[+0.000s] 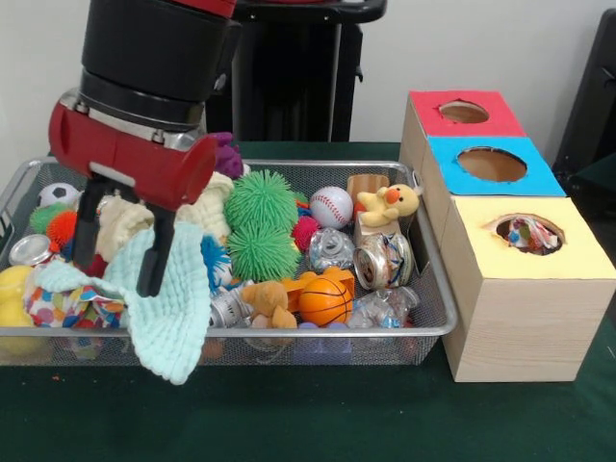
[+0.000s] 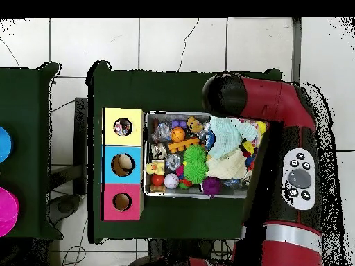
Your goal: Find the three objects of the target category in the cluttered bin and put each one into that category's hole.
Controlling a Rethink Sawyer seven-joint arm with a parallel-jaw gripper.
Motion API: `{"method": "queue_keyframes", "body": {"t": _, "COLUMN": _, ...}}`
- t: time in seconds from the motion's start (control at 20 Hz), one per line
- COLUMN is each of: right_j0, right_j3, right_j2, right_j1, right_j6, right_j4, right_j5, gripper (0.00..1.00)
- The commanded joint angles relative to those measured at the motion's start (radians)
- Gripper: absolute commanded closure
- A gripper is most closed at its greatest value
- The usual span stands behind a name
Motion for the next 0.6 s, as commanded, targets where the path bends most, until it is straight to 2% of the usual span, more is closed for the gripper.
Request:
{"method": "queue_keyframes", "body": {"t": 0.05, "right_j0": -0.038, "right_j3": 0.071, "right_j2": 0.145, "right_j1": 0.049, "right_j6": -0.252, "right_j4": -0.059, "right_j5": -0.006, "gripper": 0.00}}
{"method": "queue_keyframes", "body": {"t": 0.6, "right_j0": -0.071, "right_j3": 0.077, "right_j2": 0.184, "right_j1": 0.061, "right_j6": -0.332, "right_j4": -0.125, "right_j5": 0.011, "gripper": 0.00}}
